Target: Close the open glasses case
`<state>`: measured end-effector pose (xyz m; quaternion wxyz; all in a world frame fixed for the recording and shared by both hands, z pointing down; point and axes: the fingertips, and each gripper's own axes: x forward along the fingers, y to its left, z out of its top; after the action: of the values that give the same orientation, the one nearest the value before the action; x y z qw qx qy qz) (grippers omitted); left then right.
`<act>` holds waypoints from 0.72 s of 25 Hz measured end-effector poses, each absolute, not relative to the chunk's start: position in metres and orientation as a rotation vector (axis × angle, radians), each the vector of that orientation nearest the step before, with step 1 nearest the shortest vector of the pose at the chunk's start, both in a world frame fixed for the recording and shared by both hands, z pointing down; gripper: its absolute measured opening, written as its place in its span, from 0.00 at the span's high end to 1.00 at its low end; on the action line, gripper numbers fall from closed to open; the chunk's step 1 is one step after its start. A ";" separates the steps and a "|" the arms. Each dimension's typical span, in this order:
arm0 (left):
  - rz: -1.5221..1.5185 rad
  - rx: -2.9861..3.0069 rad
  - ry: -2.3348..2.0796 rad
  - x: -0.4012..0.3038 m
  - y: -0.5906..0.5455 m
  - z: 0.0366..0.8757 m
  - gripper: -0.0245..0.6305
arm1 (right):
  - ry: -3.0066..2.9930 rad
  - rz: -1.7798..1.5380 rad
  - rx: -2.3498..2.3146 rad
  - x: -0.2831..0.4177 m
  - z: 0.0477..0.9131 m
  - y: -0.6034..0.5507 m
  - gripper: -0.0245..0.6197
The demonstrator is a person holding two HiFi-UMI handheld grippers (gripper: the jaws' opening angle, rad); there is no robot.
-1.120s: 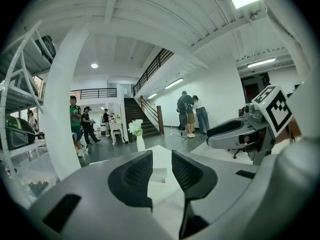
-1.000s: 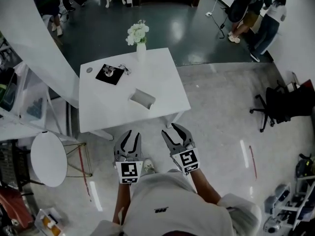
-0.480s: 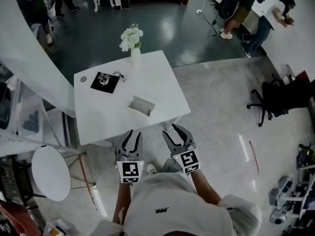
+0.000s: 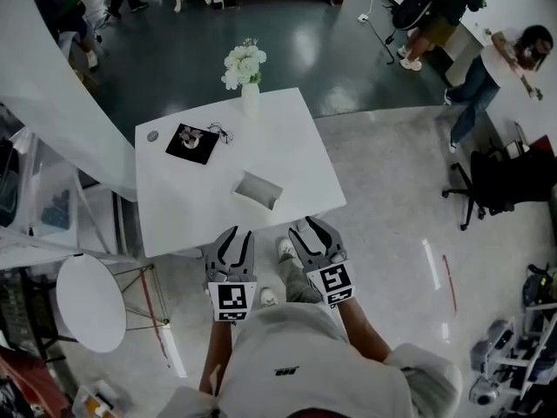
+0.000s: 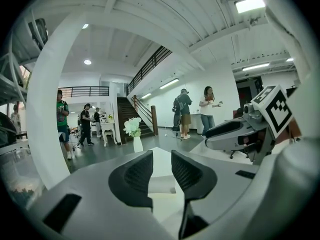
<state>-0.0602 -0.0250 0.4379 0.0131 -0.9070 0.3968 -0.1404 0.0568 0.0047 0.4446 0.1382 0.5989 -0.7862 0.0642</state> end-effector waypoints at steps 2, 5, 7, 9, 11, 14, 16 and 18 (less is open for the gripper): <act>-0.444 -2.824 1.251 -0.060 -0.034 0.439 0.77 | -2.280 0.190 1.713 0.056 0.446 -0.006 0.68; -0.456 -2.821 1.273 -0.059 -0.049 0.441 0.77 | -2.290 0.201 1.676 0.056 0.450 -0.022 0.68; -0.461 -2.818 1.293 -0.057 -0.059 0.442 0.77 | -2.303 0.201 1.656 0.058 0.452 -0.033 0.68; -0.463 -2.814 1.309 -0.054 -0.070 0.444 0.77 | -2.322 0.204 1.649 0.061 0.452 -0.046 0.68; -0.467 -2.813 1.326 -0.051 -0.080 0.447 0.77 | -2.333 0.208 1.639 0.064 0.452 -0.059 0.68; -0.476 -2.811 1.356 -0.046 -0.094 0.450 0.77 | -2.334 0.200 1.604 0.074 0.459 -0.074 0.69; -0.481 -2.813 1.376 -0.041 -0.104 0.453 0.77 | -2.347 0.192 1.598 0.082 0.460 -0.087 0.69; -0.482 -2.817 1.401 -0.035 -0.115 0.456 0.77 | -2.354 0.197 1.589 0.089 0.461 -0.100 0.69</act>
<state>-0.0354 -0.1146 0.4561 -0.0206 -0.8848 0.4402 -0.1514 0.0894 -0.1002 0.4607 0.1467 0.5521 -0.8179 0.0683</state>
